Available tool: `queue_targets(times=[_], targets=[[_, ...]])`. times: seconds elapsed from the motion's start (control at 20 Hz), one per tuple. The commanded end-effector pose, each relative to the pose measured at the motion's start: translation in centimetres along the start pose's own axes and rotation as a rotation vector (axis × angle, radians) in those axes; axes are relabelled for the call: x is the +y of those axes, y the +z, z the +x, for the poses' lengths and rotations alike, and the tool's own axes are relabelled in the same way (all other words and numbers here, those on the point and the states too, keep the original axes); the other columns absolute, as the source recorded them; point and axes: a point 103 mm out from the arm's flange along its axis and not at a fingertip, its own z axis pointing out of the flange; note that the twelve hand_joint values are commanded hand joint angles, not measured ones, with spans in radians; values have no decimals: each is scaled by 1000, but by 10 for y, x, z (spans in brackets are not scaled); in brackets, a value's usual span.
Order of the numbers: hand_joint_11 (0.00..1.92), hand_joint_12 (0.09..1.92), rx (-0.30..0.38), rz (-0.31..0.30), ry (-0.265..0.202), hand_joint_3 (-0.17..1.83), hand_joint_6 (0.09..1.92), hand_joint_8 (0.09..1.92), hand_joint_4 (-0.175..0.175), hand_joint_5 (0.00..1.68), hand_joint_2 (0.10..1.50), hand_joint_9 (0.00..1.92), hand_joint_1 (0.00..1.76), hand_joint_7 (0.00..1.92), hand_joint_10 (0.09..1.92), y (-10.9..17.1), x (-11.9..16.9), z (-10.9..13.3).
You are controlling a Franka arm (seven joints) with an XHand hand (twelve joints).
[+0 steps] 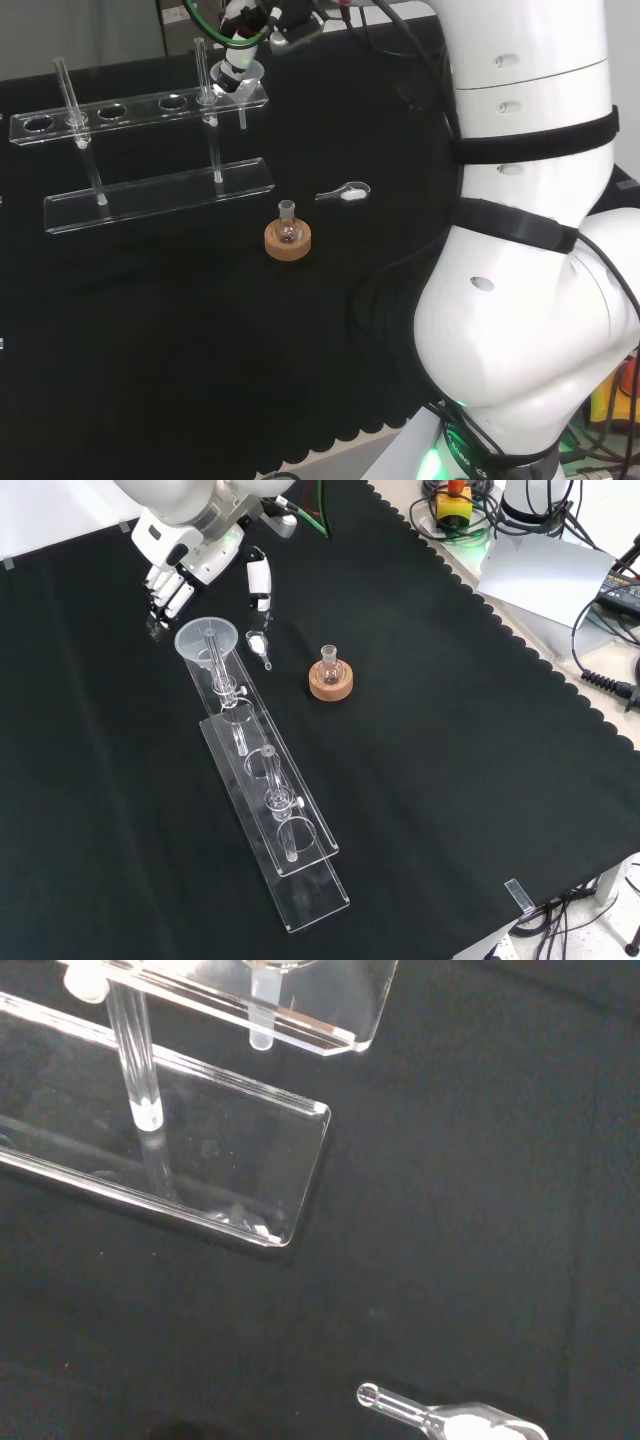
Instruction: Pick up the funnel from the transparent funnel stand.
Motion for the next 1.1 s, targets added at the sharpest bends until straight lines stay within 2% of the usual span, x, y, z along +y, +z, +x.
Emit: queue_targets(times=[0.05,0.45,1.1], targets=[[213,1482,-1,-34,4,195,87,481,-55,24,727,103,543,0,829,2,4,-4],[190,1491,5,-24,-4,195,87,404,-54,12,728,58,544,0,854,12,15,-7],[201,1494,10,-18,-18,195,87,394,-53,10,728,65,540,0,864,22,29,-11]])
